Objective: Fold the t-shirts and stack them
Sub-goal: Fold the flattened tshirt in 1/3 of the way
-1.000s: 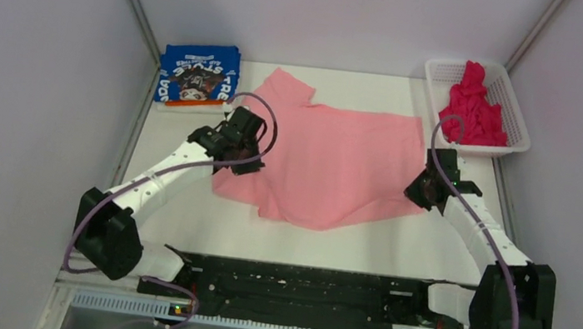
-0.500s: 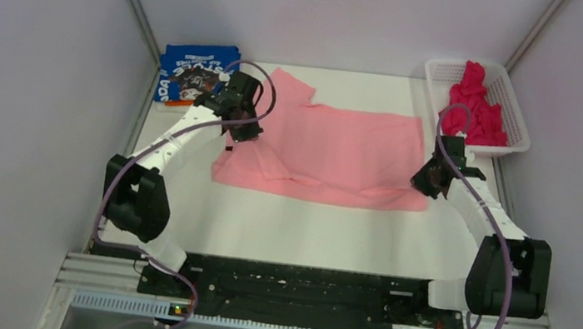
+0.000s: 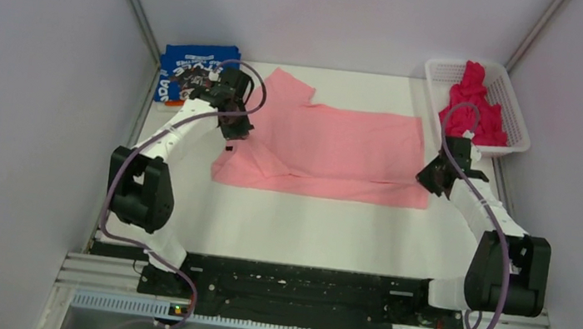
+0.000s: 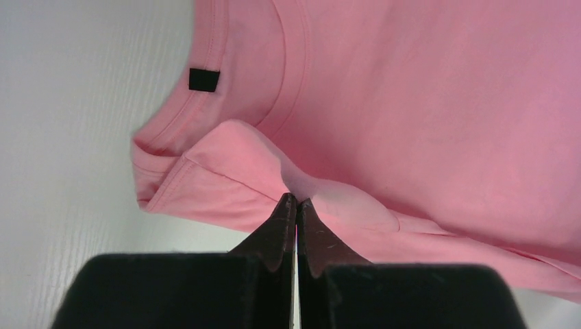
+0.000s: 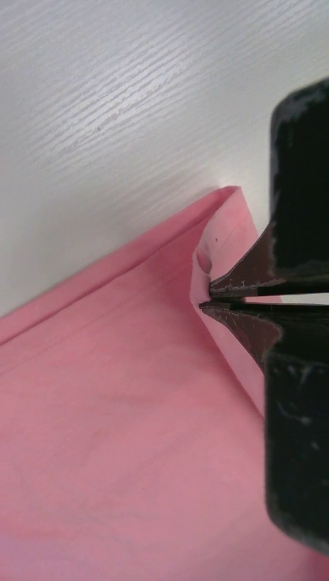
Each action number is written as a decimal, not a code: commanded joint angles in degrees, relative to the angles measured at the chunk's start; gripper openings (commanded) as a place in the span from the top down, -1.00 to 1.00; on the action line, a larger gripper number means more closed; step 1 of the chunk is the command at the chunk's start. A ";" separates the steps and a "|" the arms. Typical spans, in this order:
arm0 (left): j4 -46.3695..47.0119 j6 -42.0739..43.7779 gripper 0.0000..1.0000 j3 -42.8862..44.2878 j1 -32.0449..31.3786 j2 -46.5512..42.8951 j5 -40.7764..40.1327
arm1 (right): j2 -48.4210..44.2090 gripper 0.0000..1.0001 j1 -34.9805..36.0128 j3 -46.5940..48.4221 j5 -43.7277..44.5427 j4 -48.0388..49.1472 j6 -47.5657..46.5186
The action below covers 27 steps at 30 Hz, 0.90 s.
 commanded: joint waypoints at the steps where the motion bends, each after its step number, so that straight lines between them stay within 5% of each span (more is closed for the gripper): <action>1: 0.65 0.50 1.00 3.33 1.06 1.61 -0.86 | -2.24 1.00 -2.12 -1.48 2.06 3.40 0.20; 24: 3.98 2.73 1.00 15.10 3.07 14.92 3.74 | 2.05 0.91 -2.60 -4.26 -0.55 15.99 -0.08; 27: 3.64 3.69 0.66 17.93 3.19 18.66 4.67 | 3.77 0.79 -2.68 -3.47 0.15 15.97 -0.13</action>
